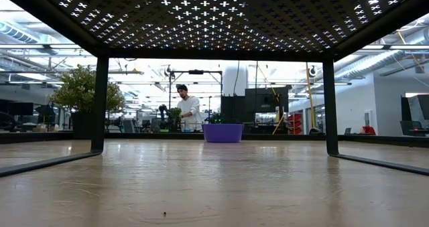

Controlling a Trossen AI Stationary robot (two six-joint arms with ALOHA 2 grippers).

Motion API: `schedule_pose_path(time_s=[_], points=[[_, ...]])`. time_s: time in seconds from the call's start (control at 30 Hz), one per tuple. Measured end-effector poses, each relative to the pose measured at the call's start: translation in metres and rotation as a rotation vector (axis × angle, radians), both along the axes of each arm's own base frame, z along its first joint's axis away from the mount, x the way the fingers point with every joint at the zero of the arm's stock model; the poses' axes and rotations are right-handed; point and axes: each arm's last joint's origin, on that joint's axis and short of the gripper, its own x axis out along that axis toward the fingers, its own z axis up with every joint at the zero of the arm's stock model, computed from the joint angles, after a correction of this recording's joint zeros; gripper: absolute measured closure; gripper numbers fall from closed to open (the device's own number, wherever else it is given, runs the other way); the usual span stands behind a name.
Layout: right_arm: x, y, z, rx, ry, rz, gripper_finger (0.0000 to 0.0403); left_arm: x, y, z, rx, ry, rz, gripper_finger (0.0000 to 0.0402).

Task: Pick & Place Mini bowls
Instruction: Stack the left blue bowl on the blue bowl on the shelf, then stack the blue bowl on the blue bowl on the shelf

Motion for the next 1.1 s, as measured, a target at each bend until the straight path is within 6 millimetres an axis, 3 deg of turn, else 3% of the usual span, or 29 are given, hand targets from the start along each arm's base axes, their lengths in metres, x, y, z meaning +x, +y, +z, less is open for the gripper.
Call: schedule_pose_path(time_s=[0.67,1.1], points=[[0.0029,0.0008,-0.0026,0.013,-0.043,0.002,0.0398,0.0000,0.0000,0.0000,0.000,0.000,0.000,0.0282],[-0.0008,-0.0002,0.0037,0.017,-0.066,0.001,0.0309,0.0000,-0.0001,0.0000,0.000,0.000,0.000,0.0282]])
